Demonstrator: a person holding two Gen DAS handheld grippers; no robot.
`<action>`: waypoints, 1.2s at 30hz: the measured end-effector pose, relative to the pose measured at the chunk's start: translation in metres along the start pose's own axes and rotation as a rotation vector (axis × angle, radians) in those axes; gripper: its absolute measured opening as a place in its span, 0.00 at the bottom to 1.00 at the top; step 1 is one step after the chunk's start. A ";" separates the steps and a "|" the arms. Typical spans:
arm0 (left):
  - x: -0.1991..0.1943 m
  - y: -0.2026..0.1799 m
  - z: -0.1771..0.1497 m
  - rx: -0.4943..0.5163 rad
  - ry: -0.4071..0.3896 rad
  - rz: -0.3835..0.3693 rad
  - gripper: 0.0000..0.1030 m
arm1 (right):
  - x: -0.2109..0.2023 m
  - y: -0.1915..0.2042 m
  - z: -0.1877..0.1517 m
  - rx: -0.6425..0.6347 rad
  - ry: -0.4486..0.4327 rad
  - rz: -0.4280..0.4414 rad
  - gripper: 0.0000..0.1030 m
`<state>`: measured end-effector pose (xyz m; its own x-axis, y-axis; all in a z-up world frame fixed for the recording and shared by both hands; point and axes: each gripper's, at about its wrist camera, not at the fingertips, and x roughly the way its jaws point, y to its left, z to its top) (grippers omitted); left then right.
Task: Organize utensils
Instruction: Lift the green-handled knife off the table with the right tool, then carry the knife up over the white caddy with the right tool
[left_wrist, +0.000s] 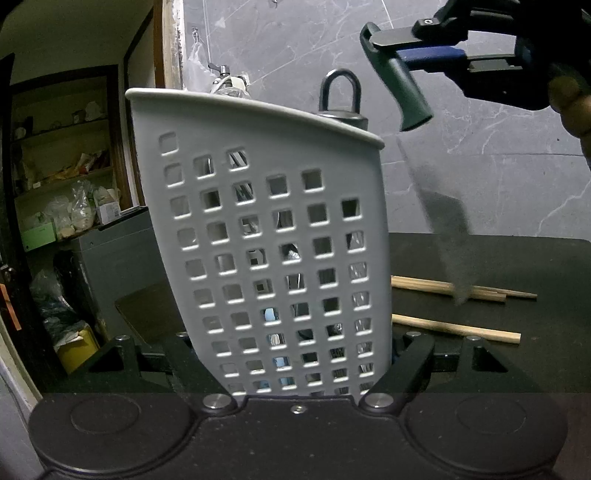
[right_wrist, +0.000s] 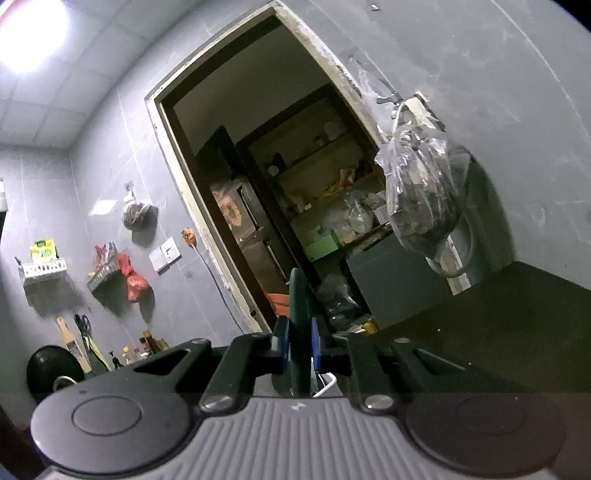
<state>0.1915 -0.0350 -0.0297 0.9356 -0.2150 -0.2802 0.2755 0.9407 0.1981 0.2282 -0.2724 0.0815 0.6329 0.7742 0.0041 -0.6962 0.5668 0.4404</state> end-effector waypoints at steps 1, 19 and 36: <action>0.000 0.000 0.000 0.000 0.000 0.000 0.77 | 0.002 0.002 0.000 -0.003 0.005 0.002 0.13; 0.000 -0.001 0.000 -0.002 -0.001 0.002 0.77 | 0.009 0.032 0.034 -0.097 -0.081 0.033 0.13; 0.000 0.001 0.001 -0.008 0.000 -0.003 0.77 | 0.077 0.051 0.028 -0.126 -0.056 0.088 0.13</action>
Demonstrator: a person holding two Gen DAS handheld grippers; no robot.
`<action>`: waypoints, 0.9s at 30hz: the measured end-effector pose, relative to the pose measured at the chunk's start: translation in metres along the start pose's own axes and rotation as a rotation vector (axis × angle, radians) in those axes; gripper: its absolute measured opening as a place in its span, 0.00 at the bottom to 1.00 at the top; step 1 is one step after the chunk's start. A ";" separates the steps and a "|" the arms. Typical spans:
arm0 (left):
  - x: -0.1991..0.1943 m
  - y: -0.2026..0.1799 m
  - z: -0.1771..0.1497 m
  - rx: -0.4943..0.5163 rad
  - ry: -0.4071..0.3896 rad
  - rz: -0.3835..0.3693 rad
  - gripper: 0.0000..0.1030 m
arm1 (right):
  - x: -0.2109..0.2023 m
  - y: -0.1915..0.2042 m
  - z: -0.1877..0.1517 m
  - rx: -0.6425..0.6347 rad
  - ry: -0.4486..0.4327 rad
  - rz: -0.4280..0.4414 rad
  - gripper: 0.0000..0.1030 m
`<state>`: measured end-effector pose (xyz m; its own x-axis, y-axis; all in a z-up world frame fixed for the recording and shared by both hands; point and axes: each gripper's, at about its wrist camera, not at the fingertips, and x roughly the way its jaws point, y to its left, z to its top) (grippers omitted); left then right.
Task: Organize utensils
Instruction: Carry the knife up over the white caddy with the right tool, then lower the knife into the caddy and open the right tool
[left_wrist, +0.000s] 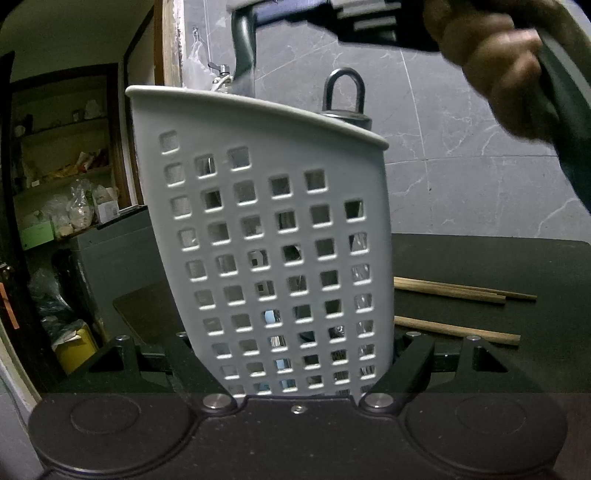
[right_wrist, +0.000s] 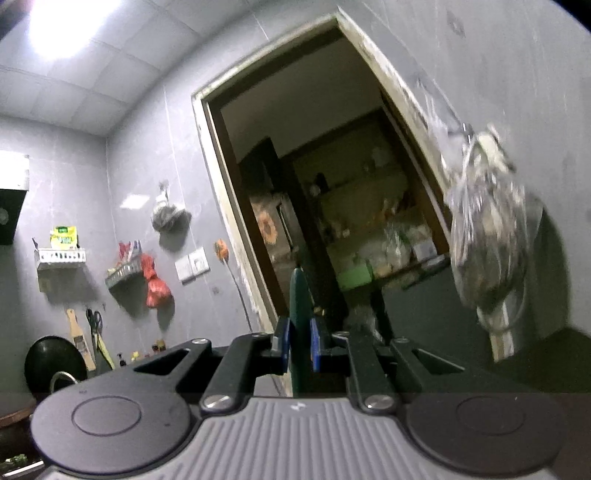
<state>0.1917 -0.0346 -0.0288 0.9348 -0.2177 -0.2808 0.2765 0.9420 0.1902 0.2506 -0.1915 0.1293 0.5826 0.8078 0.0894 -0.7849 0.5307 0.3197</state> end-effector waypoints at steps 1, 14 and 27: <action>0.000 0.000 0.000 0.000 0.000 0.000 0.77 | 0.002 -0.002 -0.005 0.005 0.015 0.000 0.13; 0.000 0.001 0.000 -0.001 0.001 -0.001 0.77 | 0.002 -0.013 -0.054 0.012 0.170 -0.038 0.18; 0.000 0.002 0.000 -0.003 0.002 -0.002 0.77 | -0.034 -0.010 -0.058 -0.015 0.132 -0.079 0.88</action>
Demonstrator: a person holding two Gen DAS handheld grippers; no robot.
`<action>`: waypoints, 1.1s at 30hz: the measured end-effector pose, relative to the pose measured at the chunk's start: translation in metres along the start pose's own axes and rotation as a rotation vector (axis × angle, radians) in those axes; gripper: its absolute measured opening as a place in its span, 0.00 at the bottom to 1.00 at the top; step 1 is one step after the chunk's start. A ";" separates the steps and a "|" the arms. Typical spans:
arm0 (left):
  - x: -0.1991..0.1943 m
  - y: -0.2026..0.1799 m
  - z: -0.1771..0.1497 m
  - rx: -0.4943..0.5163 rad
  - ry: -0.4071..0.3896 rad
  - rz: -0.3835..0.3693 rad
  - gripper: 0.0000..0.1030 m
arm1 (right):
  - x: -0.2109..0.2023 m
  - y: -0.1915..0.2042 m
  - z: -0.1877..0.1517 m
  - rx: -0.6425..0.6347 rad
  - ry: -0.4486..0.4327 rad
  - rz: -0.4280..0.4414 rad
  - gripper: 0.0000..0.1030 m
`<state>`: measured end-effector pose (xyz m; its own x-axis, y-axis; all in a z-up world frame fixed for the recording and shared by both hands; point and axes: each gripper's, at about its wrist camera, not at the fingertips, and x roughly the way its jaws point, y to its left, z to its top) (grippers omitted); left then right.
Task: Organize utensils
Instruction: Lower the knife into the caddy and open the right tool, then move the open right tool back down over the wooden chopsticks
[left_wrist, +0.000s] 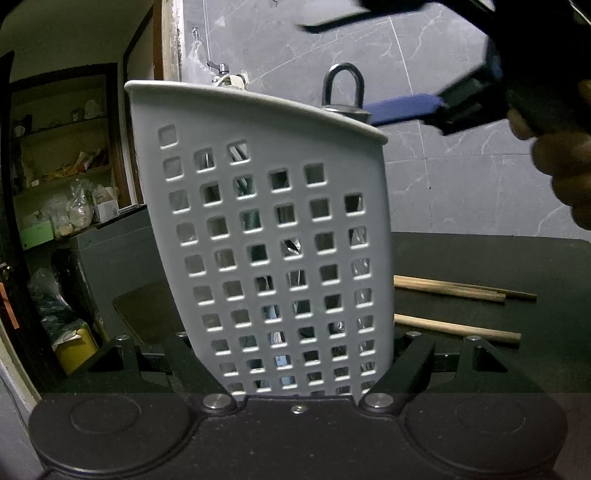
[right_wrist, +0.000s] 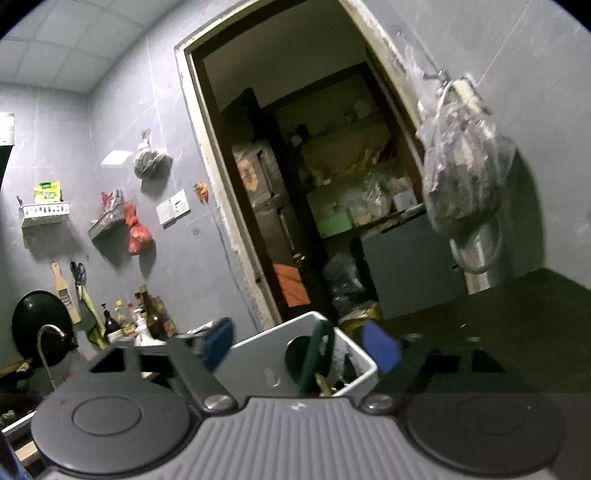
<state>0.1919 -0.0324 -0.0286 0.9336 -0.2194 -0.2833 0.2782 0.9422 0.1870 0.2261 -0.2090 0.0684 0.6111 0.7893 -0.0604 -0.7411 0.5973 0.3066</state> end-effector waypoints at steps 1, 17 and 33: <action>0.000 0.000 0.000 0.000 0.000 0.000 0.77 | -0.005 -0.001 -0.001 -0.003 -0.008 -0.015 0.92; 0.001 -0.001 0.001 0.010 0.012 0.006 0.77 | -0.040 -0.060 -0.050 0.213 0.088 -0.414 1.00; 0.006 -0.002 0.006 0.015 0.025 0.000 0.78 | -0.043 -0.032 -0.096 0.139 0.265 -0.466 1.00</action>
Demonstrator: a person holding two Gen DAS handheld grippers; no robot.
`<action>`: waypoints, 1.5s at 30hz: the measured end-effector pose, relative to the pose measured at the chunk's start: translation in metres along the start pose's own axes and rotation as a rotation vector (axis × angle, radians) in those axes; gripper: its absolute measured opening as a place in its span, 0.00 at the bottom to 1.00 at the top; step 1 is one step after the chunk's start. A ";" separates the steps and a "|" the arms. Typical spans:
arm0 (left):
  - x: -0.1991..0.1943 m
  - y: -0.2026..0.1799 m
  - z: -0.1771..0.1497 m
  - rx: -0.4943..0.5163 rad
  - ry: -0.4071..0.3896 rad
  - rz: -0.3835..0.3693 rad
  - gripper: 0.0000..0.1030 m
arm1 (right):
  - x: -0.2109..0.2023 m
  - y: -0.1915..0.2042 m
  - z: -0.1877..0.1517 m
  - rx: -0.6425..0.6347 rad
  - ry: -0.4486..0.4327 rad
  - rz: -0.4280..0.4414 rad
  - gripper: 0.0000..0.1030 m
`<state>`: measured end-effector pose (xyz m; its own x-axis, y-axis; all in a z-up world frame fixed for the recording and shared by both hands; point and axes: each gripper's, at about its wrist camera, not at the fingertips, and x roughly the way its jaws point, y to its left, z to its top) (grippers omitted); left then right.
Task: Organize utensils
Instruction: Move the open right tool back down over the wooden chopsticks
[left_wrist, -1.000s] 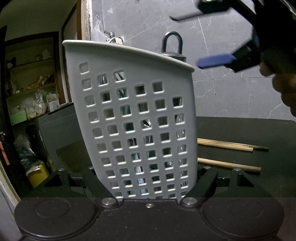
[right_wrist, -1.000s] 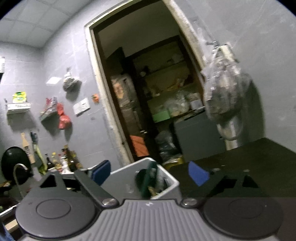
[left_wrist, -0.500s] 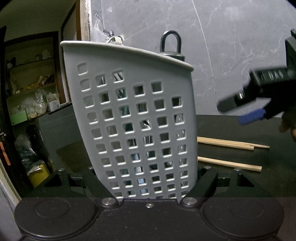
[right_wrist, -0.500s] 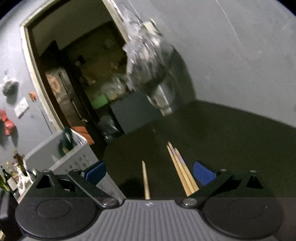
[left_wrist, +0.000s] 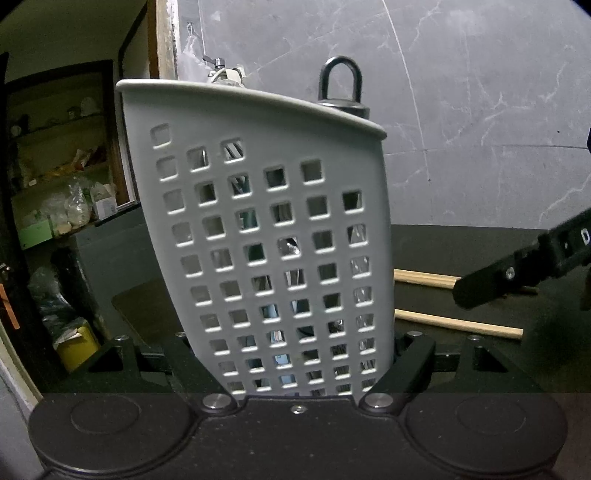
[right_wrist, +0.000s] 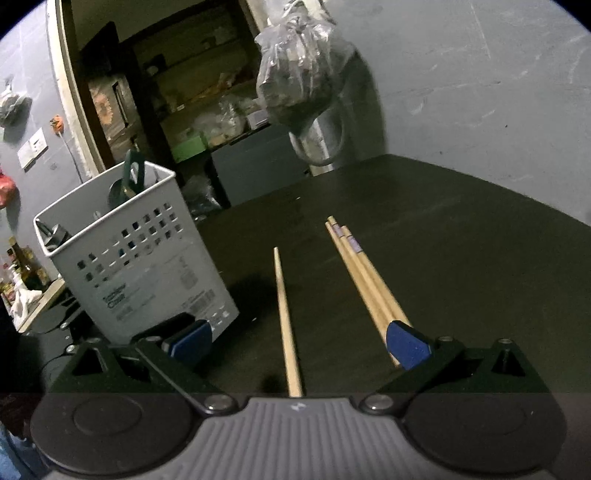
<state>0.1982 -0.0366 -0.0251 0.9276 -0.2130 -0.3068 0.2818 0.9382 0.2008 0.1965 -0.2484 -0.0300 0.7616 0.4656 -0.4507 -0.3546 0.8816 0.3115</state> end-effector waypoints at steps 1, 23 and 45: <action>0.000 0.000 0.000 -0.001 -0.001 0.001 0.78 | 0.000 0.001 0.001 -0.004 0.006 0.001 1.00; 0.004 -0.010 -0.006 -0.010 0.008 0.035 0.80 | 0.014 -0.008 0.018 -0.127 0.109 -0.007 1.00; 0.003 -0.009 -0.007 -0.011 0.008 0.038 0.80 | 0.032 -0.002 0.034 -0.220 0.180 0.075 1.00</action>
<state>0.1972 -0.0441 -0.0341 0.9355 -0.1747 -0.3070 0.2436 0.9485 0.2025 0.2399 -0.2381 -0.0168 0.6274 0.5186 -0.5808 -0.5299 0.8310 0.1696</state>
